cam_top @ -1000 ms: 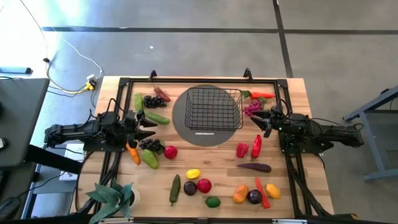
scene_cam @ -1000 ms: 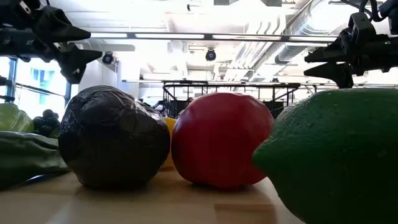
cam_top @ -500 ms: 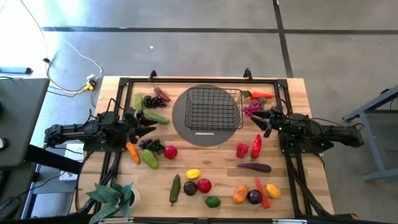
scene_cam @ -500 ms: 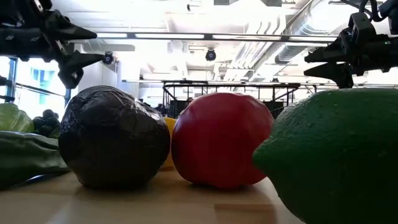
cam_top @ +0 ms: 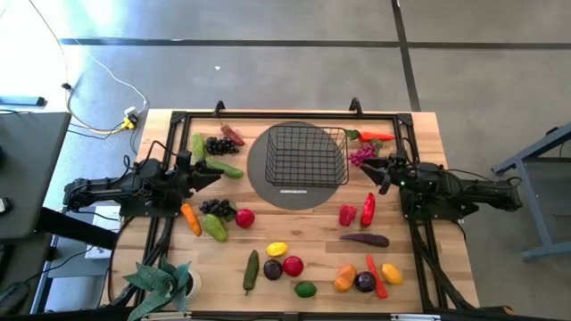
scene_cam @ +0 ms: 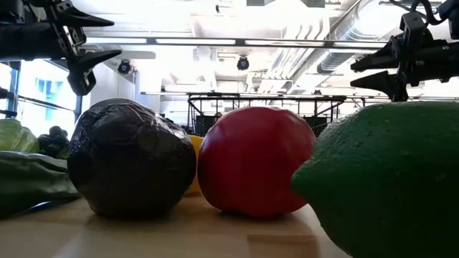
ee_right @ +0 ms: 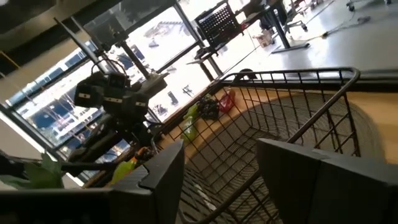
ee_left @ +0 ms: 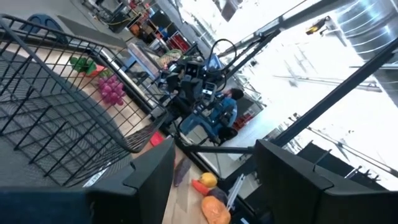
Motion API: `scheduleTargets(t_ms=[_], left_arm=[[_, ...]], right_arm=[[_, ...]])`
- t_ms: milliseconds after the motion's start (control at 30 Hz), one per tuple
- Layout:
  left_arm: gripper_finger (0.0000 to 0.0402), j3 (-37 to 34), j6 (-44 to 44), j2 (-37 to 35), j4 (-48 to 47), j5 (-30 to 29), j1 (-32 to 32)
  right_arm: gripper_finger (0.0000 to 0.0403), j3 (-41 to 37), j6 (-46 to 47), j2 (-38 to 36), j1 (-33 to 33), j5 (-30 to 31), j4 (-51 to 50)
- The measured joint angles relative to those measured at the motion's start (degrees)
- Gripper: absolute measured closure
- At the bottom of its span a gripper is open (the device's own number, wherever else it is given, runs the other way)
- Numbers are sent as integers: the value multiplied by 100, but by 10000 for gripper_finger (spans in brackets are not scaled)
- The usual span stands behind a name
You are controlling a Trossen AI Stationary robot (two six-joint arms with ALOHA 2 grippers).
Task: Build produce basket
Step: Put the purple eggplant into the black mesh basket
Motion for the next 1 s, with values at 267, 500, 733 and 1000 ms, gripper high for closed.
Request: scheduleTargets(t_ms=[267, 500, 733, 1000], left_arm=[[190, 1, 0, 0, 18, -5, 0], [190, 2, 2, 0, 18, -48, 0], [190, 2, -7, 0, 16, -468, -2], [190, 2, -65, 0, 15, -438, -2]], right_arm=[[213, 55, 30, 4, 2, -64, -17], [182, 689, 93, 19, 4, -204, -643], [169, 1999, 285, 609, 4, -998, -2548], [169, 3359, 824, 1991, 7, -2284, -4360]])
